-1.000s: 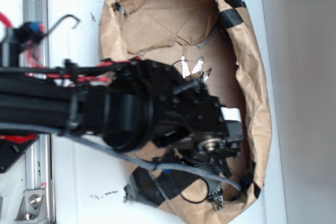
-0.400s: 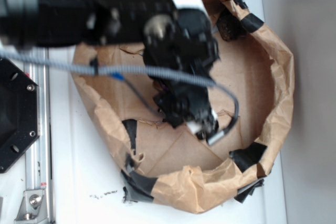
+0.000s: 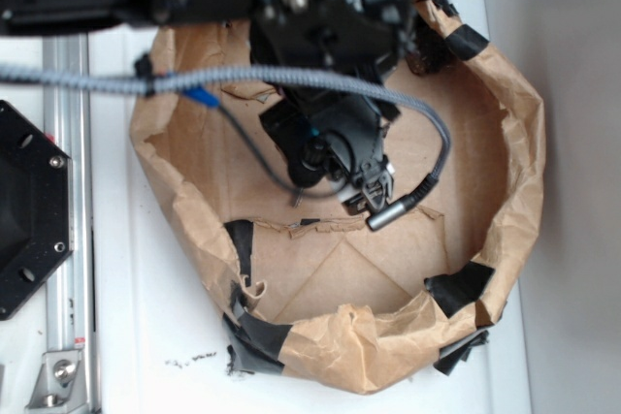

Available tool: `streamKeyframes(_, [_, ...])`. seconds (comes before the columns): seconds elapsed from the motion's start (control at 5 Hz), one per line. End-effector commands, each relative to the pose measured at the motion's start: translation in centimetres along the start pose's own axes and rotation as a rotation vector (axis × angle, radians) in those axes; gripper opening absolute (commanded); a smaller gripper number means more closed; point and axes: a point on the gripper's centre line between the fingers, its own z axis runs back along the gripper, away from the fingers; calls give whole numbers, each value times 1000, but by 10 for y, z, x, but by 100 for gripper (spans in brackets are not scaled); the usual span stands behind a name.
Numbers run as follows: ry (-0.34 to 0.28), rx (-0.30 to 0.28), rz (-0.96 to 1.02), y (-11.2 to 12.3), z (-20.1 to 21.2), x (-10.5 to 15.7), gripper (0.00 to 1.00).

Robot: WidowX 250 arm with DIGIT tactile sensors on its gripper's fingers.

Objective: Grab the black box.

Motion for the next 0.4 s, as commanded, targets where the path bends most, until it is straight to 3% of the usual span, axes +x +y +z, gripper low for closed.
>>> streamKeyframes(0.0, [-17,-47,-43,-7,15,-2,0])
streamKeyframes(0.2, [-4,-60,-51,-7,8,-6,0])
